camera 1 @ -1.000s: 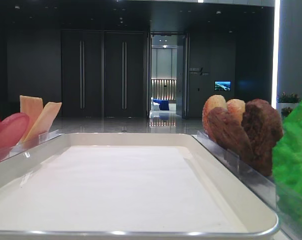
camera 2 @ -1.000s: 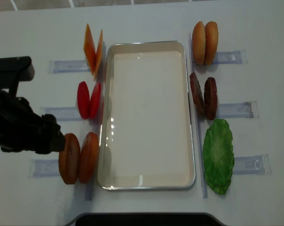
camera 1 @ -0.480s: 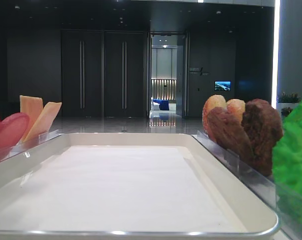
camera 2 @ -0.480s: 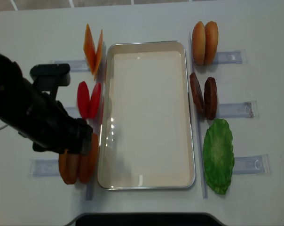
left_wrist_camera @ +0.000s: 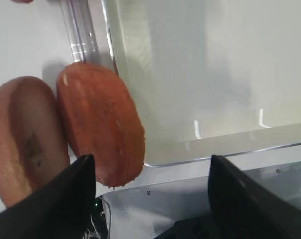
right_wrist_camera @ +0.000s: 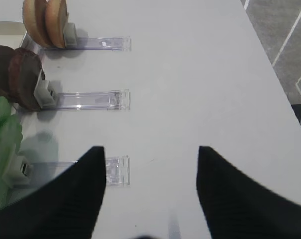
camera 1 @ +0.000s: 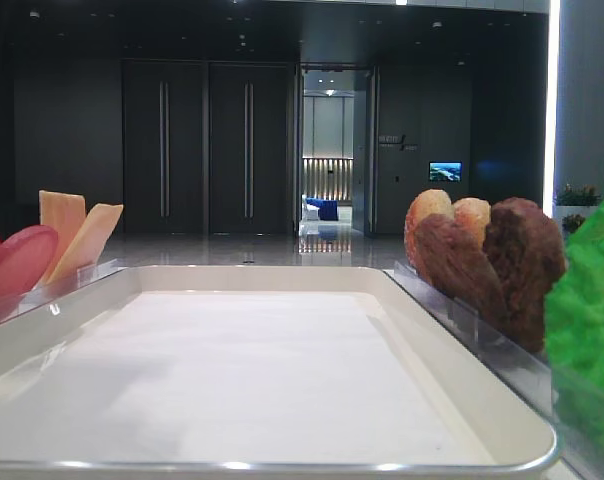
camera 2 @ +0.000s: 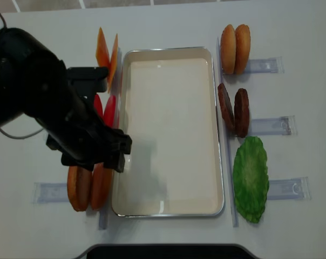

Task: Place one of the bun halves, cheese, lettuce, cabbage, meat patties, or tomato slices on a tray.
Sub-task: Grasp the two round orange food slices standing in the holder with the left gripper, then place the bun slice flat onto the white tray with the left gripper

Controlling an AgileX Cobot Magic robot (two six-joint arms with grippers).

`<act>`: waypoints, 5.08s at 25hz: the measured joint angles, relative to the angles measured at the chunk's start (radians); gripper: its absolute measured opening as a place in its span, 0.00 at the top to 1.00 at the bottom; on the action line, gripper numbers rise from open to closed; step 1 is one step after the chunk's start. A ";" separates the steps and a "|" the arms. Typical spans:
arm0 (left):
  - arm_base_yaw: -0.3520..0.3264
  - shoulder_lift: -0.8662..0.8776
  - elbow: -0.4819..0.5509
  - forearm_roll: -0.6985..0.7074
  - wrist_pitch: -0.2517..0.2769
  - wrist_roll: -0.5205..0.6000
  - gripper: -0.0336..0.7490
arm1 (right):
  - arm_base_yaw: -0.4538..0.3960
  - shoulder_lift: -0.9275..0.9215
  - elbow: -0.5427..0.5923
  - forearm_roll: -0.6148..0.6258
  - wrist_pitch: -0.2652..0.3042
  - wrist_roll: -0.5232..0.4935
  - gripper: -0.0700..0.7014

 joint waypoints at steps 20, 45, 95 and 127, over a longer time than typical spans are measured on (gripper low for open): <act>0.000 0.074 -0.005 0.043 0.008 -0.015 0.23 | 0.000 0.000 0.000 0.000 0.000 0.000 0.40; 0.000 0.182 -0.006 0.050 0.021 -0.009 0.24 | 0.000 0.000 0.000 0.000 0.000 0.000 0.40; -0.003 0.217 -0.009 0.097 0.087 -0.009 0.76 | 0.000 0.000 0.000 0.000 0.000 0.000 0.42; -0.003 0.009 -0.205 0.008 0.178 0.057 0.78 | 0.027 0.000 0.000 0.000 0.000 0.000 0.43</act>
